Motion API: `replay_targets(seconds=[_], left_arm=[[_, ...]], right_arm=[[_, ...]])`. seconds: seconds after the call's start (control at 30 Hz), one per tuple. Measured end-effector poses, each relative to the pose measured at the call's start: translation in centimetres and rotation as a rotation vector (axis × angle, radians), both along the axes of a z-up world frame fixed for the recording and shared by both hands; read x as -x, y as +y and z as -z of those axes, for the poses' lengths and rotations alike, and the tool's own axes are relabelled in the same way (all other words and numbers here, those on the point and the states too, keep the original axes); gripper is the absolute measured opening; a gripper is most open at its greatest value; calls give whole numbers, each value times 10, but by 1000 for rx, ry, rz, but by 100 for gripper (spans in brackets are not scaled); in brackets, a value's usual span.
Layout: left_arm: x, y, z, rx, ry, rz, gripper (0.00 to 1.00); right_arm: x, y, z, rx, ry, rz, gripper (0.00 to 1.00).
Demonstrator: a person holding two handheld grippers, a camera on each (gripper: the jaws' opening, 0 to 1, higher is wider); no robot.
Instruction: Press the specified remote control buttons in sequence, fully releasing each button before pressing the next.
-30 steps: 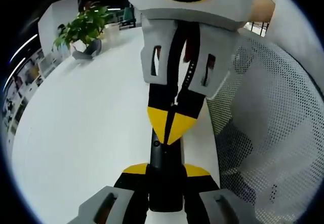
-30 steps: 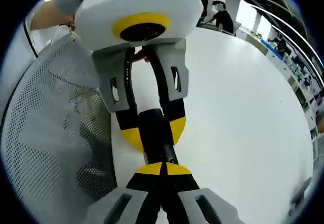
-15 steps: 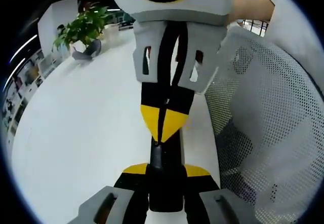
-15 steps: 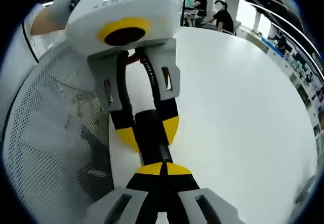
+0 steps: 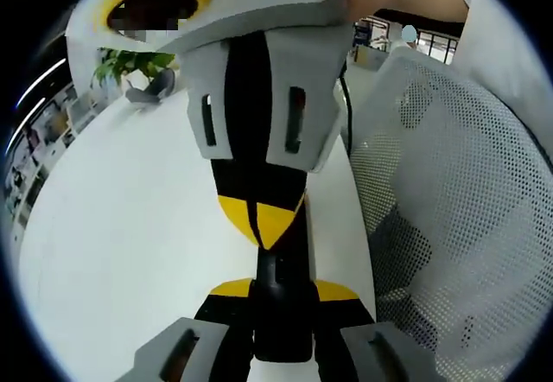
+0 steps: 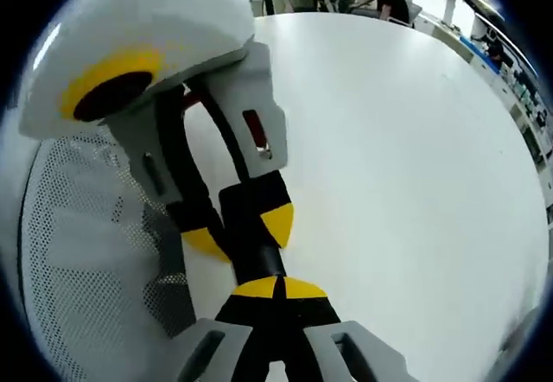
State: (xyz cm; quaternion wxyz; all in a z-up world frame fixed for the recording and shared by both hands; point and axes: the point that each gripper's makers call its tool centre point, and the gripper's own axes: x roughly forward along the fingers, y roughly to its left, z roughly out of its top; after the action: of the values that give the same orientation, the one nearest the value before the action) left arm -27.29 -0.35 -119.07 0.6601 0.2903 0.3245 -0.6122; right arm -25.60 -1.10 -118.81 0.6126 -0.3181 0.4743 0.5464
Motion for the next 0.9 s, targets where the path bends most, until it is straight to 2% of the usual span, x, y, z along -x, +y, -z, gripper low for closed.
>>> replay_targets(seconds=[0.17,0.3,0.37,0.43,0.5,0.57,0.67,0.9], left_arm=[[0,1,0,30,2,-19,24],[0,1,0,59,2,-27,24],[0,1,0,67,0,-28,24],[0,1,-1,74,1,-30,24],[0,1,-1,78,0,-27,24],[-1,0,-1,78,1,-25,24],[-1,0,-1,76,1,-23,24],[-1,0,-1,78,4,-24,24]], right_arm=[[2,-1,-1,-11,-44,-12,0],[1,0,-3,-140,-54,56,0],[2,-1,-5,-175,-53,89,0],[9,2,-8,-201,-39,84,0],[14,8,-14,-229,-51,67,0],[18,13,-14,-228,-61,26,0],[20,12,-8,-176,-79,-28,0],[19,12,-8,-142,-109,-71,0]])
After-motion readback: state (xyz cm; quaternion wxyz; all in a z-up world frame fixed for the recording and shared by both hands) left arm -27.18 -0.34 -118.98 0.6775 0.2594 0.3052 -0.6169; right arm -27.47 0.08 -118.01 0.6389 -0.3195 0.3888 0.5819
